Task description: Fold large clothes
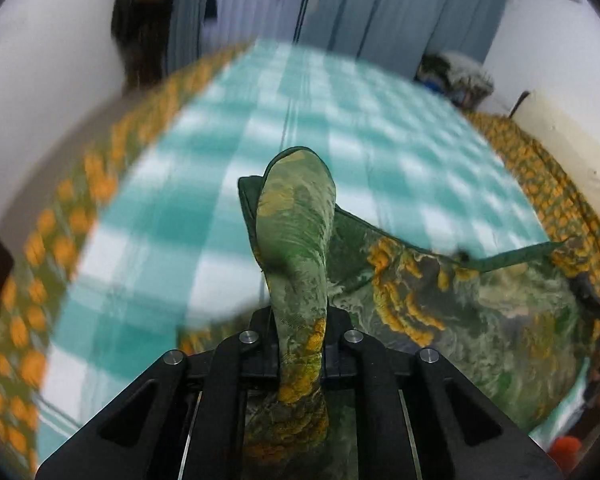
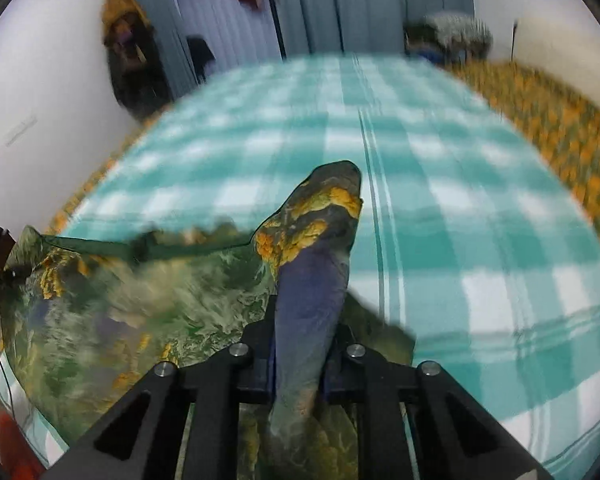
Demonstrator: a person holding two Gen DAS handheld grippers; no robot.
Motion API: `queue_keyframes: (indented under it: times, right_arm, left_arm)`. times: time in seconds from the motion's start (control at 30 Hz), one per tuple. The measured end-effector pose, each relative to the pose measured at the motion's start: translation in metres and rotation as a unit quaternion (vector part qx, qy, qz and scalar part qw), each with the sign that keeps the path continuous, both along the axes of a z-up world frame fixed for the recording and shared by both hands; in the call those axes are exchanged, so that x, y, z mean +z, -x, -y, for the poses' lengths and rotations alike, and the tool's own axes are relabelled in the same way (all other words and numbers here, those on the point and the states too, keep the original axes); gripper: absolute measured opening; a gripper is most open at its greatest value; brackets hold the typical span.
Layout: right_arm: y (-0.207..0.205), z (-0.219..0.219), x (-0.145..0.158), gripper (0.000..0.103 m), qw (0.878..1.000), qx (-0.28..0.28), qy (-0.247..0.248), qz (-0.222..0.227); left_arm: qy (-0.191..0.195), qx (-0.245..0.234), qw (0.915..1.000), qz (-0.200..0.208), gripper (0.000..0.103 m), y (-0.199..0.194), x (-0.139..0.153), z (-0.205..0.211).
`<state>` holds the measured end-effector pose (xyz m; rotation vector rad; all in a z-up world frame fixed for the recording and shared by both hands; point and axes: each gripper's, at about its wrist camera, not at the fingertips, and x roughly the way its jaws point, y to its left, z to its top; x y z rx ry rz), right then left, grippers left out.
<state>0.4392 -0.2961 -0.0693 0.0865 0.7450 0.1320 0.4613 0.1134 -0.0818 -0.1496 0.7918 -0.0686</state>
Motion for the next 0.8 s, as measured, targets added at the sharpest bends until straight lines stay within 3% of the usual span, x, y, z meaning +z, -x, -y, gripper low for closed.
queue_keyframes:
  times: [0.07, 0.13, 0.2, 0.3, 0.37, 0.43, 0.57, 0.8]
  right_arm:
    - [0.0, 0.0, 0.011, 0.015, 0.999, -0.014, 0.008, 0.034]
    - [-0.01, 0.003, -0.002, 0.015, 0.999, -0.033, 0.02, 0.027]
    - [-0.019, 0.01, -0.029, 0.015, 0.999, -0.046, 0.017, -0.006]
    - [-0.026, 0.015, -0.092, 0.015, 0.995, -0.055, 0.007, -0.086]
    - [-0.023, 0.016, -0.121, 0.017, 0.993, -0.045, -0.017, -0.105]
    - [-0.02, 0.017, -0.13, 0.018, 0.995, -0.046, -0.028, -0.088]
    - [-0.017, 0.024, -0.142, 0.018, 0.995, -0.054, -0.052, -0.07]
    - [-0.013, 0.025, -0.146, 0.018, 0.995, -0.054, -0.073, -0.052]
  left_arm:
    - [-0.029, 0.007, 0.9991, 0.03, 0.009, -0.007, 0.005, 0.008]
    - [-0.066, 0.011, 0.9971, 0.037, 0.009, -0.019, -0.013, 0.017]
    - [-0.074, 0.016, 0.9971, 0.003, 0.009, -0.027, -0.054, 0.019]
    - [-0.076, 0.02, 0.9958, -0.047, 0.01, -0.022, -0.124, 0.013]
    - [-0.058, 0.026, 0.9965, -0.054, 0.012, -0.013, -0.154, 0.007]
    - [-0.035, 0.042, 0.9977, -0.04, 0.012, -0.008, -0.158, 0.004]
    - [-0.044, 0.035, 0.9978, -0.035, 0.014, -0.012, -0.162, 0.007]
    - [-0.028, 0.034, 0.9987, -0.028, 0.015, -0.008, -0.167, 0.002]
